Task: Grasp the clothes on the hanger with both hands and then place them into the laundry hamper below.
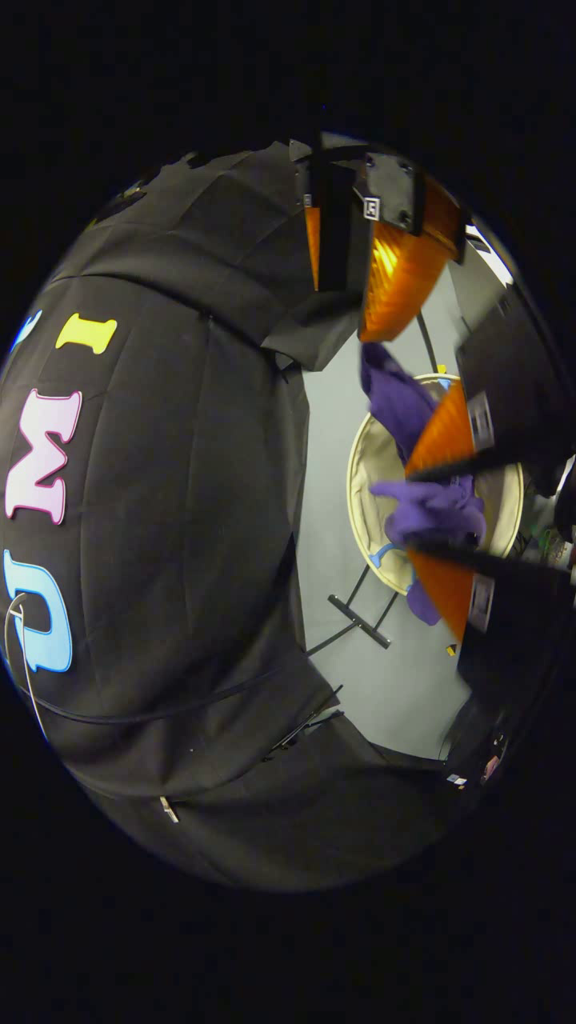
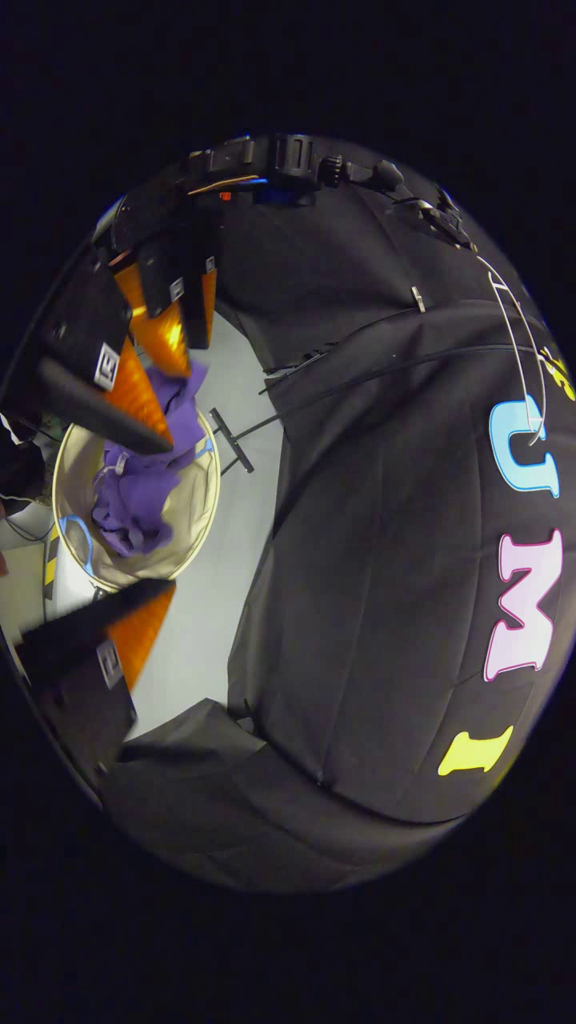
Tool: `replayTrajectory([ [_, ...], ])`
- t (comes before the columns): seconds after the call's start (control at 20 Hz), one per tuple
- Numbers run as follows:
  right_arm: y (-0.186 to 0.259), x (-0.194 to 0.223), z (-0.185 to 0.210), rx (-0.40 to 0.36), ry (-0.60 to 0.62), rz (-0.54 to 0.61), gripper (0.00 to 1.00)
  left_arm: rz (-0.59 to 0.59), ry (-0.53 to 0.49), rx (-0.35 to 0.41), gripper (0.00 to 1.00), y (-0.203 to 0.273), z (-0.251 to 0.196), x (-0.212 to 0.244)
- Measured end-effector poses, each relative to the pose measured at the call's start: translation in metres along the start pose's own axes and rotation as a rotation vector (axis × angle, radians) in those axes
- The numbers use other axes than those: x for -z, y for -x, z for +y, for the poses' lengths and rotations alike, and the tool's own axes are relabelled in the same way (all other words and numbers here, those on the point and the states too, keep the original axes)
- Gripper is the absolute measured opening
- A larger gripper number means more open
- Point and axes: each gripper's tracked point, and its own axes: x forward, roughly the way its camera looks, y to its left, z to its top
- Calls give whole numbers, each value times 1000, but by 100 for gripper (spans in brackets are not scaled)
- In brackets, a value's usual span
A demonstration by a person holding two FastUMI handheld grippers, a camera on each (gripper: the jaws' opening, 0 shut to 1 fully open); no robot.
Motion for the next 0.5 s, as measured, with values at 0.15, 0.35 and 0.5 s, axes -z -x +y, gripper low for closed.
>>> replayTrajectory([
  [0.15, 7, 4, -2, 19, 3, -2, 98, -30, 11, 14, 96, 7, -2, -3],
  [0.35, 18, 2, -6, 59, 3, -18, 99, -34, 31, 16, 96, 20, 4, -5],
  [0.5, 40, -13, -6, 94, -23, -66, 99, -47, 54, 9, 96, 46, 5, -4],
])
